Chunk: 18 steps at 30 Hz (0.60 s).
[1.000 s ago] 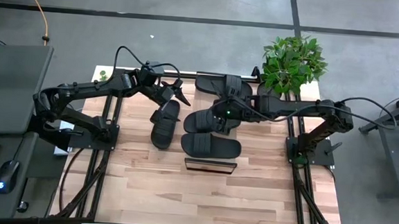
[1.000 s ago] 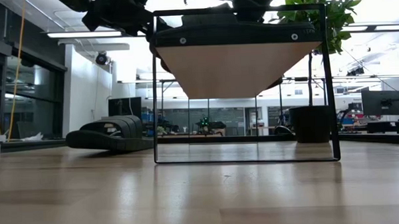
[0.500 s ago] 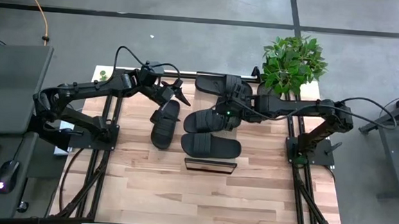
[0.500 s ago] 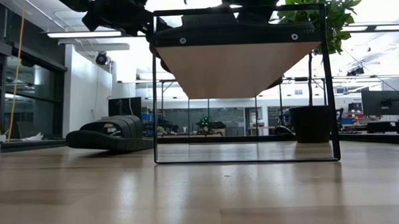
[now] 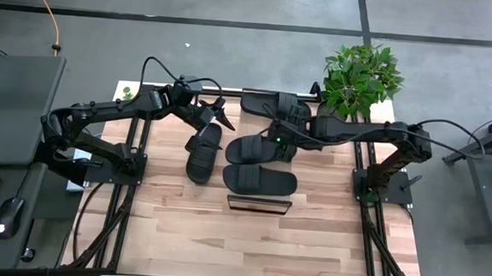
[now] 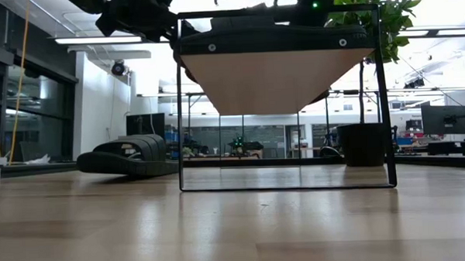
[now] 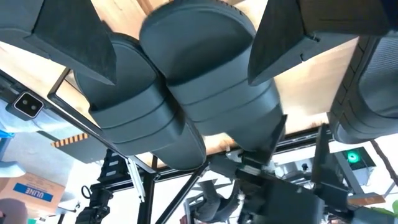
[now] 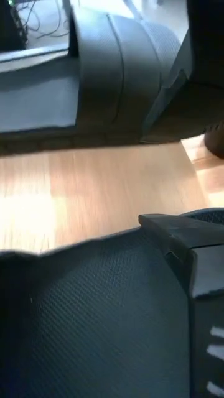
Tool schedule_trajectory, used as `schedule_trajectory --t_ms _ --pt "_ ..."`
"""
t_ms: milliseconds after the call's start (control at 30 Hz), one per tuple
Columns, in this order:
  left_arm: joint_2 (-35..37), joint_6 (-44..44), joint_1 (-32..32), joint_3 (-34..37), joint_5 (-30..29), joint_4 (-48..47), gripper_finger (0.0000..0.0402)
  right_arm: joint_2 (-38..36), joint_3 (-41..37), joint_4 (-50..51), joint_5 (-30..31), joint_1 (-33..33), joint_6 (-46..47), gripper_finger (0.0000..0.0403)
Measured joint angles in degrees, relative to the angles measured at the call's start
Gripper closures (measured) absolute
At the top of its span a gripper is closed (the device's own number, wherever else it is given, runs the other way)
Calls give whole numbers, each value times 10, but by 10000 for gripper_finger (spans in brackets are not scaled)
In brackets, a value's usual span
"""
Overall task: Pick and place slides into the shelf
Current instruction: Adjust the middle black slipper on the shelf
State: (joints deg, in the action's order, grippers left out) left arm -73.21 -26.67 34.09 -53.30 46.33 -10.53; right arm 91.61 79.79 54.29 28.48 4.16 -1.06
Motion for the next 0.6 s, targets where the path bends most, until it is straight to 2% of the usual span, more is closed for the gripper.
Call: schedule_trajectory --t_ms 467,600 --pt "0 -3 0 0 -6 0 60 -3 1 7 -50 -16 -15 208" --pt "0 -7 0 0 -25 1 60 -10 1 8 -65 -16 -27 208"
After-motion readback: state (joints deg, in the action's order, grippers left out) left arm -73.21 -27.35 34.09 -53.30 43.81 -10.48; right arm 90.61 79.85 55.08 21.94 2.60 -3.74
